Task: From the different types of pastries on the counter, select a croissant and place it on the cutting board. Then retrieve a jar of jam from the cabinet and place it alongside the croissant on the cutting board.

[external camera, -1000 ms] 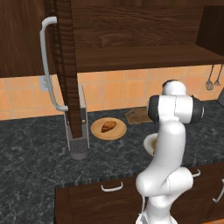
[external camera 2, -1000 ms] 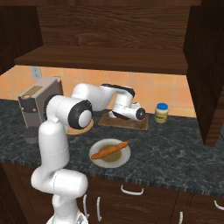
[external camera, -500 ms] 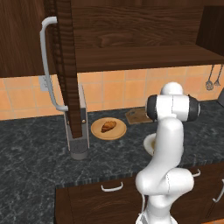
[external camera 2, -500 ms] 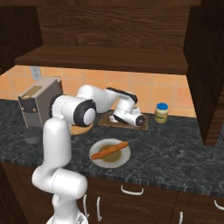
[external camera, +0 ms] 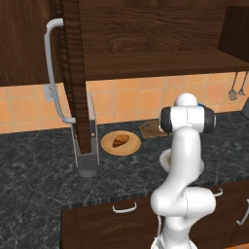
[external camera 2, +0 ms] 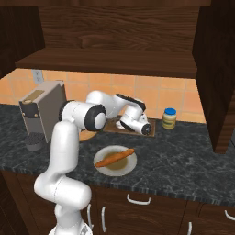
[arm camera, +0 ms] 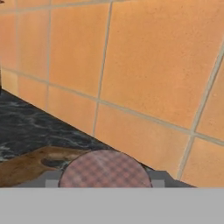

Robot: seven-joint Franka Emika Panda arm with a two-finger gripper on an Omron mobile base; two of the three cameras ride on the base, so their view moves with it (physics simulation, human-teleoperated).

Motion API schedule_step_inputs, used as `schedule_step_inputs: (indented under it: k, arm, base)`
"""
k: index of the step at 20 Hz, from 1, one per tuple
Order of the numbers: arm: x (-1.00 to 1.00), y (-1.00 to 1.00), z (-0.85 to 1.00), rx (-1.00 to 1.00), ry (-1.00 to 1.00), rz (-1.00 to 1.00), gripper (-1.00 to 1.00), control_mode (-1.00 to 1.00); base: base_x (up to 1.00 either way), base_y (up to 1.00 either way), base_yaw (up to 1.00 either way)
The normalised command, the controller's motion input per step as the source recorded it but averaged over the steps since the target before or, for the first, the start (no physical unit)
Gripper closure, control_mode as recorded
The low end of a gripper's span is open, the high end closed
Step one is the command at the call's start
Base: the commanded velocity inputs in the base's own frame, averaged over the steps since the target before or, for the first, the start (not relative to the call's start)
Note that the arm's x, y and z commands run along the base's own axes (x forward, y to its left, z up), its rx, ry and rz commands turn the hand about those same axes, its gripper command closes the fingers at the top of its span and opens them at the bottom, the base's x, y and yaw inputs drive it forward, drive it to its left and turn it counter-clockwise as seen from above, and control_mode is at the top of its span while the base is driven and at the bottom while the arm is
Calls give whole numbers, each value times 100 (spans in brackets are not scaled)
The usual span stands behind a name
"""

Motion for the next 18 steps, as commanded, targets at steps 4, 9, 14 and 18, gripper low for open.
schedule_step_inputs:
  k: [4,9,14,18]
  arm:
    - [4,0,-11,0,3,0,100,-100]
    - [5,23,-12,0,5,0,100,-100]
    - [6,26,-15,0,8,0,100,-100]
    - [3,4,-5,0,0,0,100,-100]
  base:
    - [0,0,0]
    - [0,0,0]
    - [0,0,0]
    - [0,0,0]
